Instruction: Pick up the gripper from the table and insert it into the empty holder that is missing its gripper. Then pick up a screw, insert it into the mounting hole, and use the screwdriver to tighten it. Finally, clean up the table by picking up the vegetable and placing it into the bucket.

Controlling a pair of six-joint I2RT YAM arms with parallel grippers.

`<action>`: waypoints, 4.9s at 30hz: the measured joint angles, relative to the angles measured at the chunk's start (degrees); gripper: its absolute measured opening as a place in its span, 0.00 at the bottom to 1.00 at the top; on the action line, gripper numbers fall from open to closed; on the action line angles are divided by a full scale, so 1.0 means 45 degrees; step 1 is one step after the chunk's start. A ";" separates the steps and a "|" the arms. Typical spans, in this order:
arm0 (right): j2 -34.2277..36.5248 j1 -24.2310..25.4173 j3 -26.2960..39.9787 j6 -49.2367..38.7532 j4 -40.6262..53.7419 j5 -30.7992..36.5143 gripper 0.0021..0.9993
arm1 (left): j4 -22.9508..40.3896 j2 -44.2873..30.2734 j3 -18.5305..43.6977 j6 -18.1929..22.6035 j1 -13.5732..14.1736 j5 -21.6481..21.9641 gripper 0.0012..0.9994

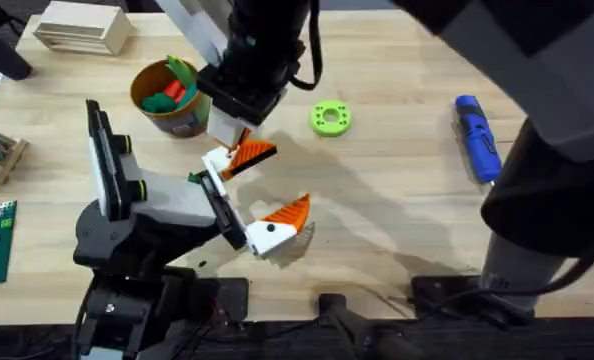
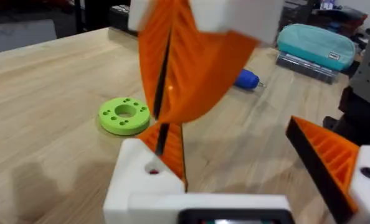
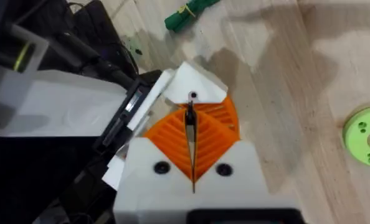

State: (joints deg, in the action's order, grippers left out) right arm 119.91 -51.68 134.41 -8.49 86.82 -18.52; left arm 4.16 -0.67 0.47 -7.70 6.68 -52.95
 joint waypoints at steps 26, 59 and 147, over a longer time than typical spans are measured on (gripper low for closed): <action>0.0585 -0.0122 0.0000 -0.0035 -0.0003 -0.0012 0.01 | 0.0039 -0.0005 -0.0010 -0.0027 0.0000 0.0000 0.99; 0.0585 -0.0122 0.0000 -0.0215 -0.0289 -0.0335 0.01 | 0.0029 -0.0005 -0.0010 0.0000 0.0000 -0.0002 0.99; -1.3443 0.1762 -1.3964 0.5225 -0.5310 0.1861 0.96 | 0.0029 -0.0005 -0.0015 0.0044 0.0010 -0.0044 0.65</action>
State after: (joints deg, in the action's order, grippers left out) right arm 59.41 -43.75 71.57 15.02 62.92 -10.15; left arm 4.29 -0.69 0.40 -7.51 6.72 -53.15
